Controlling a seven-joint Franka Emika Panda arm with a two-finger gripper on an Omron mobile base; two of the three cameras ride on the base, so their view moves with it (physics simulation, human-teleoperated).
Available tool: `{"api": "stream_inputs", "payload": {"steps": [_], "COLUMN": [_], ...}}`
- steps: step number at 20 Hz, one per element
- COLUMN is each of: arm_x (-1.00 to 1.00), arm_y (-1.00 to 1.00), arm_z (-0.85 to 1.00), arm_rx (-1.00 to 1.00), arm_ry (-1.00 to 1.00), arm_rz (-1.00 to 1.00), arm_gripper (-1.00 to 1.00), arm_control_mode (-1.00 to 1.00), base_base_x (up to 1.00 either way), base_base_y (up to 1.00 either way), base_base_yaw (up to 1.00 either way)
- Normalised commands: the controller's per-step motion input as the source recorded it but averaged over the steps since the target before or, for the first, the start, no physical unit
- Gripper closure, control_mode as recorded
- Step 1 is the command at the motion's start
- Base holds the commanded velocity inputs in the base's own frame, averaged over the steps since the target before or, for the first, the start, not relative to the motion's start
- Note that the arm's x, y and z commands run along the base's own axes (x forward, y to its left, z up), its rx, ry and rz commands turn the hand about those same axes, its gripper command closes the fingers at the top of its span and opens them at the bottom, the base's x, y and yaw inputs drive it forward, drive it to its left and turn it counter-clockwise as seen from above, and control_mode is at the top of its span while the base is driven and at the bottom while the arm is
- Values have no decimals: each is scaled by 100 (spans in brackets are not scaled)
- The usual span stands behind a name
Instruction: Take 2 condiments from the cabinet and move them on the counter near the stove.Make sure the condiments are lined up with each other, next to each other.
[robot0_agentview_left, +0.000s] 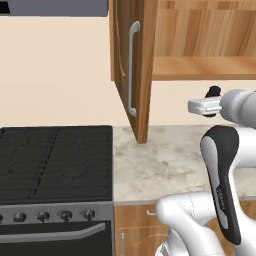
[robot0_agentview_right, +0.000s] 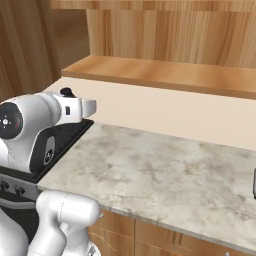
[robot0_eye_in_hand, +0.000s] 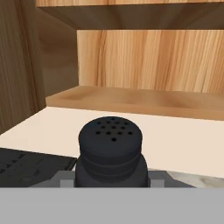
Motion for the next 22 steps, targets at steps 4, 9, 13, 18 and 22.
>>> {"api": "stream_inputs", "payload": {"steps": [4,9,13,18,22], "arm_x": [0,-5,0,0,0], "arm_y": [0,0,0,0,0], "arm_z": [0,0,0,0,0], "arm_rx": [0,0,0,0,0], "arm_ry": [0,0,0,0,0], "arm_rz": [0,0,0,0,0], "arm_gripper": [100,100,100,100,100], "arm_control_mode": [-100,100,100,100,100], "base_base_x": [0,-30,-100,-77,-9], "base_base_y": [0,0,11,87,100], "base_base_yaw": [0,0,0,-4,-11]}}
